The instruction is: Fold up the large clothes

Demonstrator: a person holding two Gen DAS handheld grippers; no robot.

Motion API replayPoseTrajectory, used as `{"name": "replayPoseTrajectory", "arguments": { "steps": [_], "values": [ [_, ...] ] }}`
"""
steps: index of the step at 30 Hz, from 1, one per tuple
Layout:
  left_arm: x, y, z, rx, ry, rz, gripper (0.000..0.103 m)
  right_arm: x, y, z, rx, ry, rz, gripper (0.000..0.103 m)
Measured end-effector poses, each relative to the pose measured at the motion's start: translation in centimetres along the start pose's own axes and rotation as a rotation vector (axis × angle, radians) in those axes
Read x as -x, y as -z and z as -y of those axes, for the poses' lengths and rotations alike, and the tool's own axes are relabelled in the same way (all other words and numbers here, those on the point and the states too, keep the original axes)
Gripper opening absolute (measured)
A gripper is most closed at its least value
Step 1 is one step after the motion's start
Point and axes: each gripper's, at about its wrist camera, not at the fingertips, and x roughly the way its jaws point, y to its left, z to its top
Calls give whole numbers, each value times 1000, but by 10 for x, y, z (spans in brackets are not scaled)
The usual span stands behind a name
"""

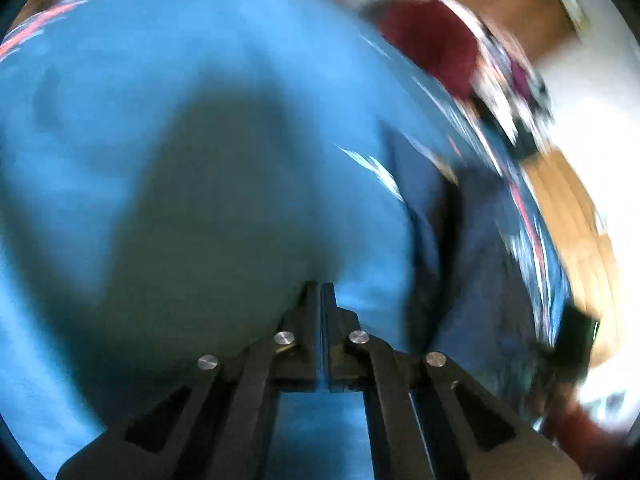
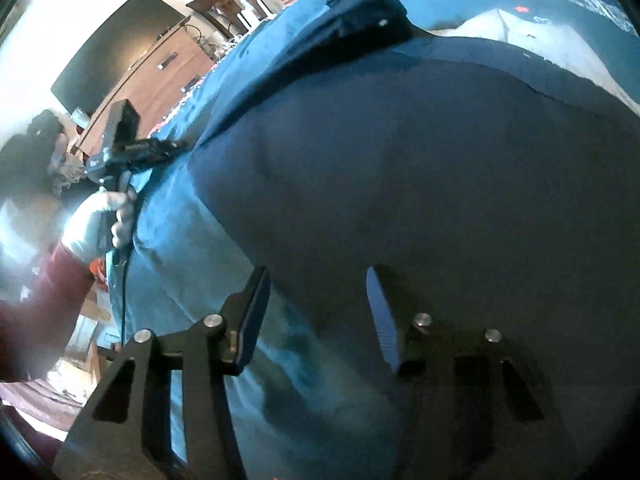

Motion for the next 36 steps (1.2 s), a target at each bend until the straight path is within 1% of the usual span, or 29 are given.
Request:
{"name": "replayPoseTrajectory", "arguments": {
  "steps": [1, 2, 3, 5, 6, 8, 10, 12, 14, 18, 22, 24, 26, 27, 28, 30, 31, 32, 33, 34, 35, 36],
  "values": [
    [13, -1, -2, -8, -4, 34, 0, 3, 0, -1, 10, 1, 0, 51],
    [22, 1, 1, -24, 16, 47, 6, 5, -3, -4, 26, 5, 2, 52],
    [26, 4, 5, -41, 32, 44, 10, 7, -7, -8, 43, 7, 8, 53],
    [27, 14, 18, -92, 66, 12, 28, 9, -20, -17, 73, -10, 25, 54],
    [25, 20, 23, -103, 87, -4, 31, 10, -27, -20, 85, -16, 31, 54],
    [14, 29, 30, -103, 134, -33, 36, 7, -54, -30, 118, -25, 47, 54],
    [6, 35, 32, -84, 141, -37, 41, 0, -81, -39, 150, -21, 59, 54],
    [6, 38, 28, -52, 160, -20, 42, -13, -114, -48, 182, -8, 63, 54],
    [8, 39, 25, -31, 187, -8, 43, -27, -138, -54, 197, 14, 57, 54],
    [7, 41, 20, -6, 213, -5, 43, -44, -168, -43, 167, 59, 61, 55],
    [5, 42, 17, -20, 215, -2, 46, -53, -183, -25, 119, 58, 63, 55],
    [6, 43, 15, -15, 220, 0, 46, -68, -193, -16, 78, 84, 51, 57],
    [8, 44, 16, -5, 216, 7, 47, -87, -204, -12, 47, 85, 34, 57],
    [9, 45, 18, 3, 213, 10, 48, -97, -206, -13, 38, 83, 24, 57],
    [11, 47, 19, 7, 212, 13, 52, -105, -207, -16, 39, 77, 13, 57],
    [17, 55, 26, 16, 215, 30, 58, -129, -207, -42, 97, 25, -38, 59],
    [18, 58, 29, 18, 220, 35, 61, -134, -207, -51, 121, 22, -48, 59],
    [19, 62, 33, 15, 225, 37, 64, -134, -205, -65, 154, 42, -32, 59],
    [19, 65, 38, 6, 223, 36, 64, -129, -204, -68, 148, 33, -13, 56],
    [20, 68, 41, 1, 226, 33, 64, -115, -201, -65, 110, 2, 25, 55],
    [21, 71, 43, -3, 237, 32, 66, -88, -191, -50, 44, -36, 91, 55],
    [22, 72, 47, -11, 246, 28, 67, -63, -176, -42, 8, -57, 142, 56]
  ]
}}
